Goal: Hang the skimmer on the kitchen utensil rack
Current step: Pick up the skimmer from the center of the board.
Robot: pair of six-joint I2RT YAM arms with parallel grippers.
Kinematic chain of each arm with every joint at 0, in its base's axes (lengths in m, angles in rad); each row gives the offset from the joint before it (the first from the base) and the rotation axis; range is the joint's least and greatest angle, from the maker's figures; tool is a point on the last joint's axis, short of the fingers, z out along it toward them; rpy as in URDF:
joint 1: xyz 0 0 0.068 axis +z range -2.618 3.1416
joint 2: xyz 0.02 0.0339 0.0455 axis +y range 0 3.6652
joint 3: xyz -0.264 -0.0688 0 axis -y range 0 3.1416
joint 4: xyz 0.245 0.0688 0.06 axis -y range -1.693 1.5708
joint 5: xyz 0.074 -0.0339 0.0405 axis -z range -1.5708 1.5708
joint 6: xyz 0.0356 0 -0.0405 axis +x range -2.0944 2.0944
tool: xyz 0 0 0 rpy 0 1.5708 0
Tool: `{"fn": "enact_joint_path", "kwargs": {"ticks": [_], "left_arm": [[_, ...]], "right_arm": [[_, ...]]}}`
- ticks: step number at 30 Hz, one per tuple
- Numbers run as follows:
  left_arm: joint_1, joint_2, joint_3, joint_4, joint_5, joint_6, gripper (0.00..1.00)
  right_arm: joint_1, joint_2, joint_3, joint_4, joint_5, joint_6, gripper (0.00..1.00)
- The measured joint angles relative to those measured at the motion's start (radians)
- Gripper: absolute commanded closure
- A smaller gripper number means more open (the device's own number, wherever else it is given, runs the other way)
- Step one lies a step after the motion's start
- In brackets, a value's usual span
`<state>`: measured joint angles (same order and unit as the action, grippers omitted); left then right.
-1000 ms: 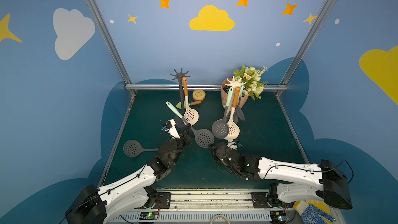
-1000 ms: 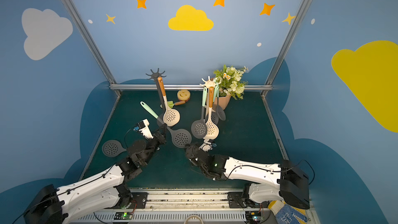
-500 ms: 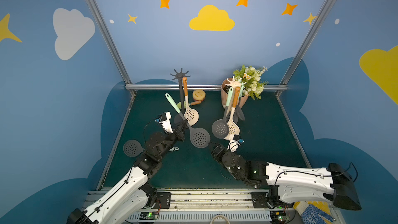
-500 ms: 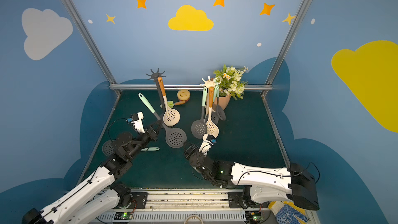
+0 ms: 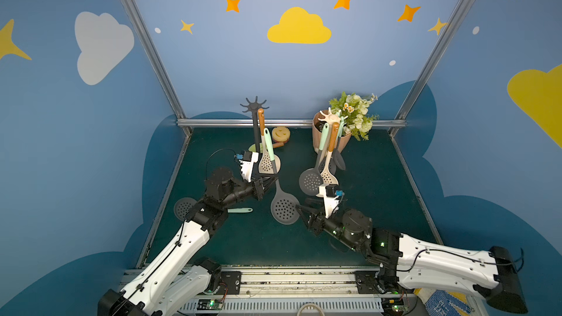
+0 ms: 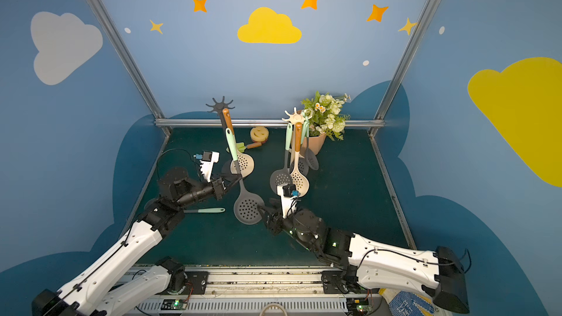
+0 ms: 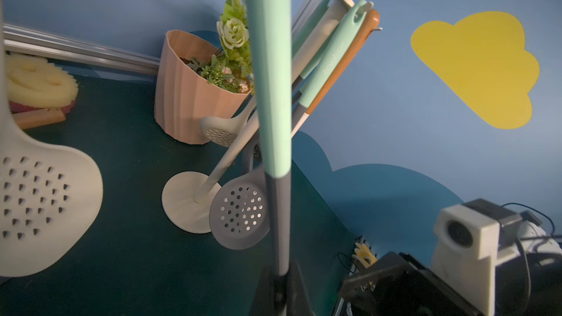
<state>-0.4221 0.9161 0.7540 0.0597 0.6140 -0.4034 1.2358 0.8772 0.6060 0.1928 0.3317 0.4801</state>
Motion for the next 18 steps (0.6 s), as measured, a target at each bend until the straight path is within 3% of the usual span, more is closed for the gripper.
{"fn": "enact_joint_path", "kwargs": {"ticks": [7, 14, 18], "left_arm": [[0.044, -0.023, 0.095, -0.156, 0.155, 0.069, 0.97], [0.062, -0.037, 0.096, -0.223, 0.303, 0.09, 0.96], [0.062, -0.062, 0.09, -0.224, 0.347, 0.101, 0.96]], "right_arm": [[-0.181, -0.032, 0.109, -0.107, -0.369, -0.214, 0.45], [-0.219, 0.148, 0.236, -0.098, -0.627, -0.279, 0.47], [-0.231, 0.264, 0.267, -0.065, -0.697, -0.265, 0.47]]}}
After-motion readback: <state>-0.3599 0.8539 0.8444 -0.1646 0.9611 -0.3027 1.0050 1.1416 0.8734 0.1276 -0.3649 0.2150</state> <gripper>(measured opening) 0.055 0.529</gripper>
